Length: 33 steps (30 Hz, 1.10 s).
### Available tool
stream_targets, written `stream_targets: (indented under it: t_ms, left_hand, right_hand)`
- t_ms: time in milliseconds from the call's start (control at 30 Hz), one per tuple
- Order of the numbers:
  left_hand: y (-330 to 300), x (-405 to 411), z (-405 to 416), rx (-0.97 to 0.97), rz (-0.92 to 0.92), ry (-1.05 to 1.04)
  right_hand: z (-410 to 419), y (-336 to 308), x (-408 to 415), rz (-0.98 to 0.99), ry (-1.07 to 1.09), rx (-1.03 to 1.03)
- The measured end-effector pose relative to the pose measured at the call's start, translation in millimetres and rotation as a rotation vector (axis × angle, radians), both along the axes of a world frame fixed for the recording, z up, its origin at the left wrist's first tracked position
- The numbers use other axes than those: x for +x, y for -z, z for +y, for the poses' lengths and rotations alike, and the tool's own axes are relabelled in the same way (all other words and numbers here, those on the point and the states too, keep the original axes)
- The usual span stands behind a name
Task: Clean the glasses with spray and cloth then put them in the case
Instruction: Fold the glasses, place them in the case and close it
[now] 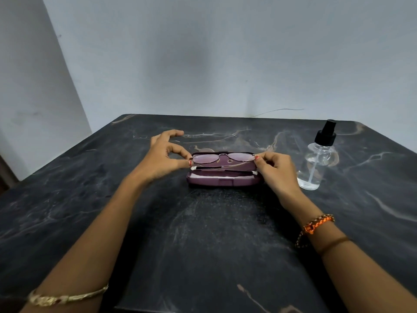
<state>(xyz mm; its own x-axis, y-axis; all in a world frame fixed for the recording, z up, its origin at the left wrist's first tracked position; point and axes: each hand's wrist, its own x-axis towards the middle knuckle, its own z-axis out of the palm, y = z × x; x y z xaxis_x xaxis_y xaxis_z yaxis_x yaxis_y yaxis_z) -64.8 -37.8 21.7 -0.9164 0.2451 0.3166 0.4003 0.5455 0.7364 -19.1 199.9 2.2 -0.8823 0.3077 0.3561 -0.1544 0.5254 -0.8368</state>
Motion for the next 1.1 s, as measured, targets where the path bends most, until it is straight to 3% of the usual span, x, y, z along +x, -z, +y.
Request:
stream_targets:
  t_ms: [367, 1100]
  left_hand:
    - [-0.9, 0.4, -6.0, -0.113, -0.058, 0.080]
    - [-2.9, 2.8, -1.0, -0.304, -0.071, 0.161]
  right_hand:
    - [13.8, -1.3, 2.0, -0.035, -0.145, 0.420]
    - [14.8, -8.4, 6.3, -0.065, -0.136, 0.329]
